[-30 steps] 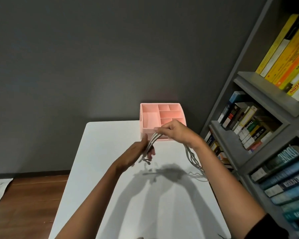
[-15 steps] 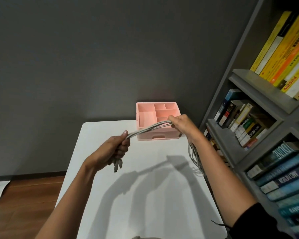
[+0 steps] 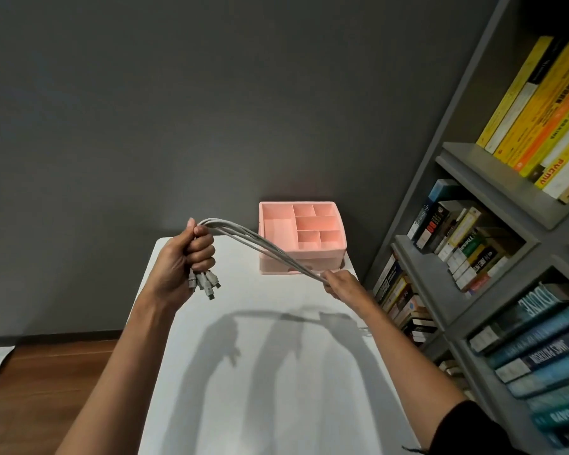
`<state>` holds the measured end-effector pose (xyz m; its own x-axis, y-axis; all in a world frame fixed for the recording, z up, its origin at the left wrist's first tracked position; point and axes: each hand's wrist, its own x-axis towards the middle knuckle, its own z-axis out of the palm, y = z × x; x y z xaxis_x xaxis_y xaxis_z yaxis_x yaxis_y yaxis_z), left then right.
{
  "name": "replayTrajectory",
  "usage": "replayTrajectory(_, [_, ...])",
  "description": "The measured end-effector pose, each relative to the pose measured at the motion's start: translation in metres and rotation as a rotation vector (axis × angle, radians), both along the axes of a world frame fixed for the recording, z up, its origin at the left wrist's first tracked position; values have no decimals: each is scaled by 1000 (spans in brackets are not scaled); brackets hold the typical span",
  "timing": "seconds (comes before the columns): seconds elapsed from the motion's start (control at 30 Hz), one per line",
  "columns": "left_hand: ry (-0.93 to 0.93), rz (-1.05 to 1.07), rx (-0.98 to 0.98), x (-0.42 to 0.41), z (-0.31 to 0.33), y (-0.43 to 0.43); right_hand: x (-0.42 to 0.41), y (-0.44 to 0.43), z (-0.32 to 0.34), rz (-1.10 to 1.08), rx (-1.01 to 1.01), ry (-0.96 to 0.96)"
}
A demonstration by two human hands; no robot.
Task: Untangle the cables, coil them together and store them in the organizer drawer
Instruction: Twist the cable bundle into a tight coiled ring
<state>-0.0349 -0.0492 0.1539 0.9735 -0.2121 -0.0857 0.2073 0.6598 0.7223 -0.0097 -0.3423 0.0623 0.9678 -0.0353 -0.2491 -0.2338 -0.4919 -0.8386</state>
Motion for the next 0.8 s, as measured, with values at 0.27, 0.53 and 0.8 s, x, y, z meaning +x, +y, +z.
replayTrajectory(0.27, [9, 85, -98, 6, -8, -3, -5, 5, -3, -45, -107, 21])
replayTrajectory(0.53, [-24, 156, -117, 16, -9, 5, -26, 7, -27, 34, -214, 79])
replayTrajectory(0.8, [-54, 256, 84, 17, -16, 2, -36, 9, -30, 20, -547, 126])
